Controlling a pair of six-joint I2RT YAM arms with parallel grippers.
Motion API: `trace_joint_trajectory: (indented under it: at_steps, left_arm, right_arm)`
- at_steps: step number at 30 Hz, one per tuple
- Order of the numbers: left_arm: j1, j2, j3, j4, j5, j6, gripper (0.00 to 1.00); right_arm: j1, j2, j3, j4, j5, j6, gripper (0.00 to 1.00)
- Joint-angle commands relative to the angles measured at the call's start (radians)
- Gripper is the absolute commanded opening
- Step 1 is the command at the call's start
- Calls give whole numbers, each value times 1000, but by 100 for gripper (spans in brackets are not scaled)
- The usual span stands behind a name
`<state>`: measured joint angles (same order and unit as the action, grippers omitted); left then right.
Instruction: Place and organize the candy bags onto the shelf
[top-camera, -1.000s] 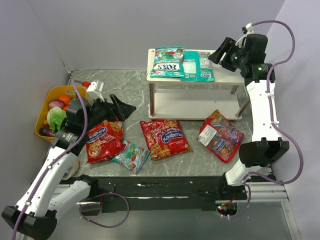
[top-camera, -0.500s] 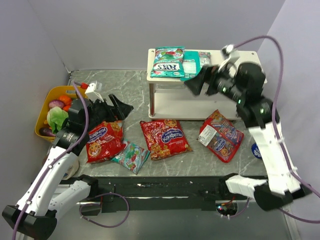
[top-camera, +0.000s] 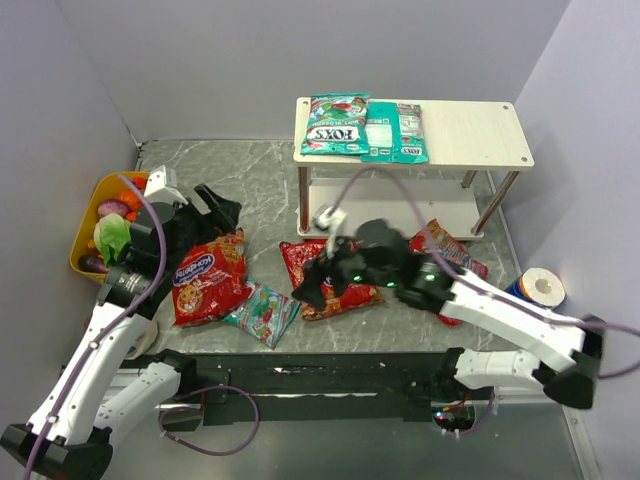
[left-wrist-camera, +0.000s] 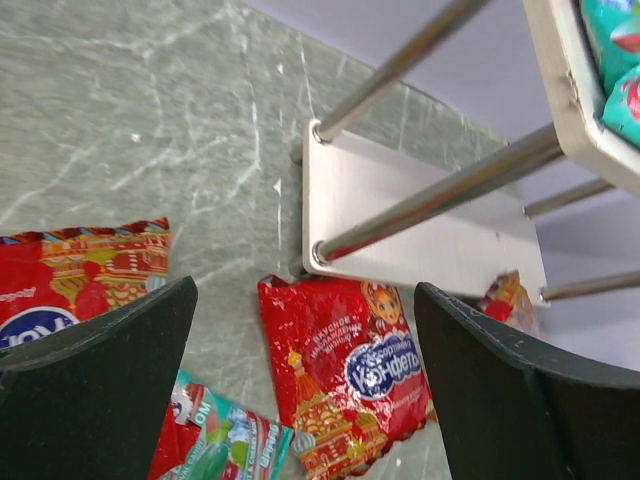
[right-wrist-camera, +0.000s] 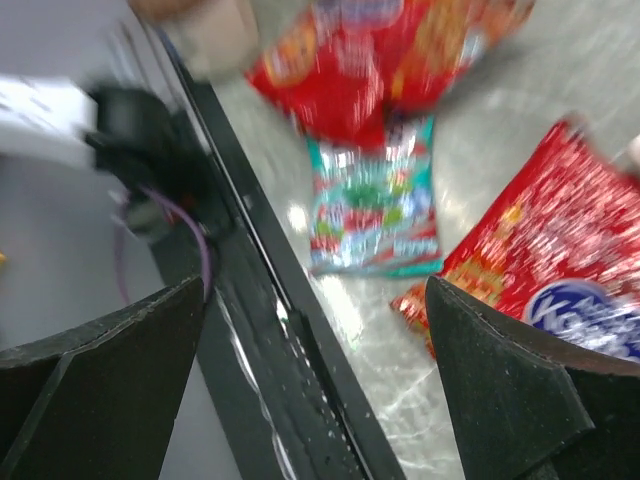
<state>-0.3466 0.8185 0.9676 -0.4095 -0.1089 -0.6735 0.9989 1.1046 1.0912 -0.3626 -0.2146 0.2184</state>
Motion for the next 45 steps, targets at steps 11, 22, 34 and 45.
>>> trace_joint_trajectory:
  at_steps: [11,22,34,45]
  left_arm:
    - [-2,-48,-3,-32,-101,-15,96]
    - [-2,-36,16,-55,-89,-5,96]
    - [0,-24,19,-52,-86,-1,96]
    - [0,-18,16,-46,-83,3,96]
  right_arm:
    - [182,451,28,246,244,-93,87]
    - [176,724,180,235,258,-116,74]
    - [126,831,214,168,264,-77,57]
    - [126,860,176,125,309,-27,56]
